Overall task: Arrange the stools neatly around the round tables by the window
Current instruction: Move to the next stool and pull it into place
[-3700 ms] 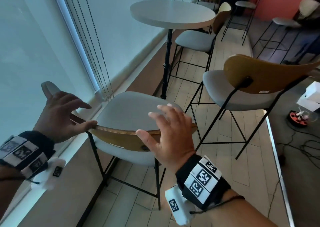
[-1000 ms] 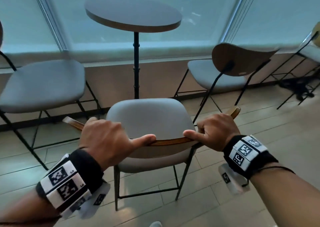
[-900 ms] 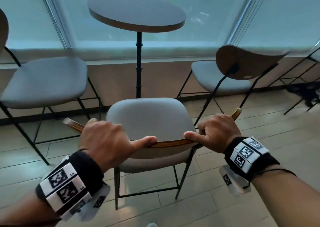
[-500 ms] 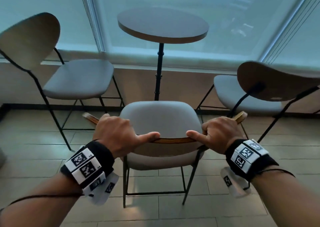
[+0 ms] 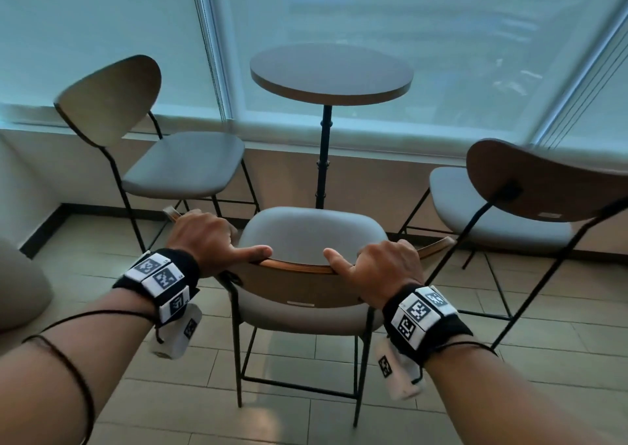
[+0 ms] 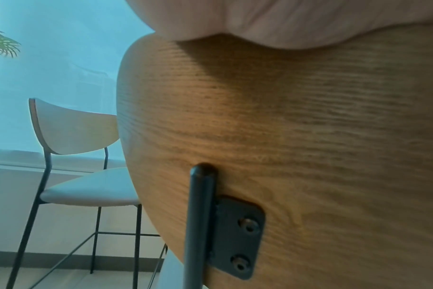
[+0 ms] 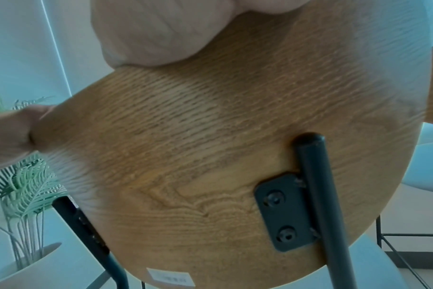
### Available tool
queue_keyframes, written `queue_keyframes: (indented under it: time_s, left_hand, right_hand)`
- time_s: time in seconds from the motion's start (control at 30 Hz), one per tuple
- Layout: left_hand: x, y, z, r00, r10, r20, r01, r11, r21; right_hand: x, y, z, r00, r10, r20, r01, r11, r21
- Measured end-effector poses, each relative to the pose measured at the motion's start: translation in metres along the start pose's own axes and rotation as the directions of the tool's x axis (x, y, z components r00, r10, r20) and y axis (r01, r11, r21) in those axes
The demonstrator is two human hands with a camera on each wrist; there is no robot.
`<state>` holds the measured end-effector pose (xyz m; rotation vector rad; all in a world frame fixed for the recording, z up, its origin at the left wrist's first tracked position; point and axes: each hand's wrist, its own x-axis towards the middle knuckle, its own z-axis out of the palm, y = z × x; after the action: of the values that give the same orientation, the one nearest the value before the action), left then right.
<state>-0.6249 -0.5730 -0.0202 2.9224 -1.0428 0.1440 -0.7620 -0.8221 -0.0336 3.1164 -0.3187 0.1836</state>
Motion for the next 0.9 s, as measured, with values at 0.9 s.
queue_keyframes:
  time_s: [0.9]
  left_hand:
    - [0.001,0.016,0.008,0.999,0.035,-0.035,-0.033,0.999,0.043]
  right_hand:
    - [0.004,0.024,-0.006,0.999,-0.038,0.039,0.039,0.999,-0.026]
